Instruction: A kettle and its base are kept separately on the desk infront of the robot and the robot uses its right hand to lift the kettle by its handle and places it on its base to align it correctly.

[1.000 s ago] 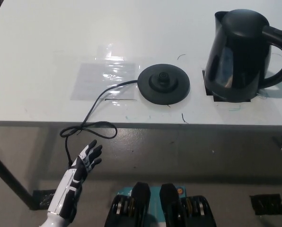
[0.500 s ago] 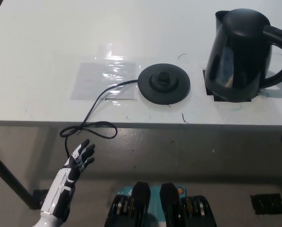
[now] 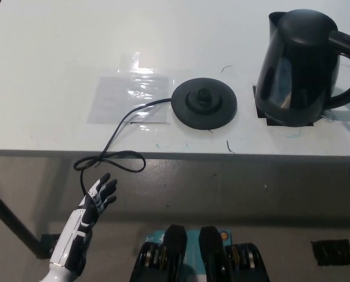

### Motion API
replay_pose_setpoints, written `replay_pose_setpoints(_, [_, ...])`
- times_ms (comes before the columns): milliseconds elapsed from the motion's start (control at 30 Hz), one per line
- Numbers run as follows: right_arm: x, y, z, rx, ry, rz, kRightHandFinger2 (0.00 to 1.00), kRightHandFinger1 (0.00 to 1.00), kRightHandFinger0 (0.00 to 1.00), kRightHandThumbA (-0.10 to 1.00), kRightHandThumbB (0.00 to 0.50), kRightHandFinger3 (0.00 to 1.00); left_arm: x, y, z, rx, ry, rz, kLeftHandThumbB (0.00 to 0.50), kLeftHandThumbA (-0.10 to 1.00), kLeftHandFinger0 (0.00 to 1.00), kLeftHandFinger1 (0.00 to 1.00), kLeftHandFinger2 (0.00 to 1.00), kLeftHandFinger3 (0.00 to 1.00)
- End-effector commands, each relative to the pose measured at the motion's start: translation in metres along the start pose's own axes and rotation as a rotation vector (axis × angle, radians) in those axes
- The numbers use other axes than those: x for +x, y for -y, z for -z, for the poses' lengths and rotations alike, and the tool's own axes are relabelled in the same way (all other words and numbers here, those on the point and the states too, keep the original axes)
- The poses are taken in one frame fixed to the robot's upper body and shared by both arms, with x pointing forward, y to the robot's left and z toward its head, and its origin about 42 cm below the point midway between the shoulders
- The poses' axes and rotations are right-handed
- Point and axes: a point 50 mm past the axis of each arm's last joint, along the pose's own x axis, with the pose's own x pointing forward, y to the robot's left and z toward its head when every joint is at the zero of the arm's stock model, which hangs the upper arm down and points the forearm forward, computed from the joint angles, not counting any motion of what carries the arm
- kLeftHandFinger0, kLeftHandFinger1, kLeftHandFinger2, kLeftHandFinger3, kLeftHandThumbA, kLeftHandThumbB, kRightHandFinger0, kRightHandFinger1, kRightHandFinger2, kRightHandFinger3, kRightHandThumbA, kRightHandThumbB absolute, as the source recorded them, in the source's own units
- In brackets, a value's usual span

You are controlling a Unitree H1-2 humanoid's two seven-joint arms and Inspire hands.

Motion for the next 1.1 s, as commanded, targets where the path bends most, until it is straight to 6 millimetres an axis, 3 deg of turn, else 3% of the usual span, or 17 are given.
replay_pose_setpoints(0, [0.028, -0.018, -0.013, 0.022, 0.036, -0.065, 1.00, 1.00, 1.00, 1.00, 0.264, 1.00, 0.001, -0.004, -0.007, 0.028, 0.046, 0.008, 0.109, 1.00, 1.00, 1.00, 1.00, 1.00])
replay_pose_setpoints(67, [0.031, -0.021, -0.007, -0.003, 0.016, -0.072, 1.00, 1.00, 1.00, 1.00, 0.234, 1.00, -0.001, -0.004, -0.006, 0.021, 0.043, 0.008, 0.110, 1.00, 1.00, 1.00, 1.00, 1.00])
replay_pose_setpoints(200, [0.037, -0.025, 0.005, -0.018, -0.026, -0.067, 1.00, 1.00, 1.00, 1.00, 0.273, 1.00, 0.001, -0.004, -0.007, 0.022, 0.035, 0.009, 0.117, 1.00, 1.00, 1.00, 1.00, 1.00])
replay_pose_setpoints(400, [0.038, -0.025, 0.018, -0.009, -0.060, -0.068, 1.00, 1.00, 1.00, 1.00, 0.213, 1.00, 0.001, -0.006, -0.006, 0.025, 0.035, 0.011, 0.121, 1.00, 1.00, 1.00, 1.00, 1.00])
replay_pose_setpoints(467, [0.038, -0.023, 0.022, -0.002, -0.074, -0.061, 1.00, 1.00, 1.00, 1.00, 0.236, 1.00, 0.001, -0.006, -0.006, 0.025, 0.037, 0.011, 0.121, 1.00, 1.00, 1.00, 1.00, 1.00])
replay_pose_setpoints(800, [0.034, -0.016, 0.024, 0.006, -0.085, -0.047, 1.00, 1.00, 1.00, 1.00, 0.220, 1.00, 0.003, -0.007, -0.005, 0.029, 0.050, 0.017, 0.114, 1.00, 1.00, 1.00, 1.00, 1.00])
replay_pose_setpoints(933, [0.034, -0.015, 0.021, 0.018, -0.072, -0.039, 1.00, 1.00, 1.00, 1.00, 0.256, 1.00, 0.003, -0.007, -0.005, 0.030, 0.052, 0.017, 0.112, 1.00, 1.00, 1.00, 1.00, 1.00])
replay_pose_setpoints(1067, [0.038, -0.016, 0.010, 0.045, 0.006, 0.010, 1.00, 1.00, 1.00, 1.00, 0.379, 1.00, 0.004, -0.007, -0.005, 0.027, 0.048, 0.019, 0.112, 1.00, 1.00, 1.00, 1.00, 1.00])
